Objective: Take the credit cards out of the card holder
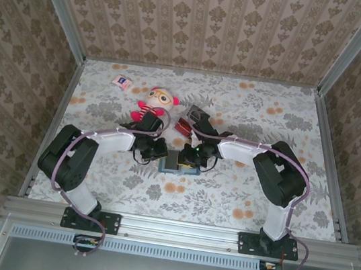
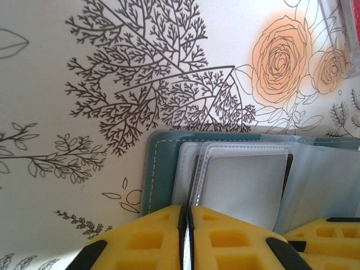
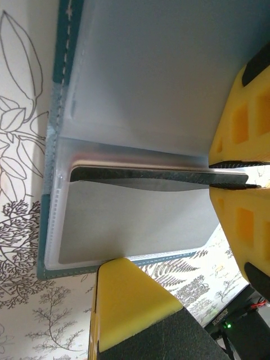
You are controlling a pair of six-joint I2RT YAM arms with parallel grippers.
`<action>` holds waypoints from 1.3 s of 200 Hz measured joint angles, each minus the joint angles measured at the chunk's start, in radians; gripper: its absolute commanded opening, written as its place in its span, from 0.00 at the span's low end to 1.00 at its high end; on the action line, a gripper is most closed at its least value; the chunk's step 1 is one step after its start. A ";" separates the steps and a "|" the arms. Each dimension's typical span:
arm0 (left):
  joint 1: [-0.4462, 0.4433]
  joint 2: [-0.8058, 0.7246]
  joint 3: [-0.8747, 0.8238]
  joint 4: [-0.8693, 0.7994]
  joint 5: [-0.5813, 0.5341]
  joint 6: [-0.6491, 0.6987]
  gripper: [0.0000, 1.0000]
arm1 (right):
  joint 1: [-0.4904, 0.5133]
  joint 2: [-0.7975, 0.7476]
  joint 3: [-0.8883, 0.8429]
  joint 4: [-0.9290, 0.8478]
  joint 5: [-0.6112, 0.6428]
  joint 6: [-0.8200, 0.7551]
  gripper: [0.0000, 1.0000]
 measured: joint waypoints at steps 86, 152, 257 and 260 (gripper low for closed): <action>0.000 -0.001 -0.019 0.034 0.004 -0.007 0.10 | -0.003 0.030 0.000 0.023 -0.029 0.005 0.19; 0.002 -0.007 -0.044 0.090 -0.004 -0.017 0.05 | -0.018 0.050 -0.002 0.047 -0.087 0.032 0.13; -0.023 -0.074 -0.116 0.114 -0.023 -0.051 0.08 | -0.028 0.027 -0.067 0.159 -0.089 0.095 0.21; -0.024 -0.074 -0.116 0.114 -0.025 -0.052 0.08 | -0.029 0.027 -0.067 0.160 -0.089 0.098 0.21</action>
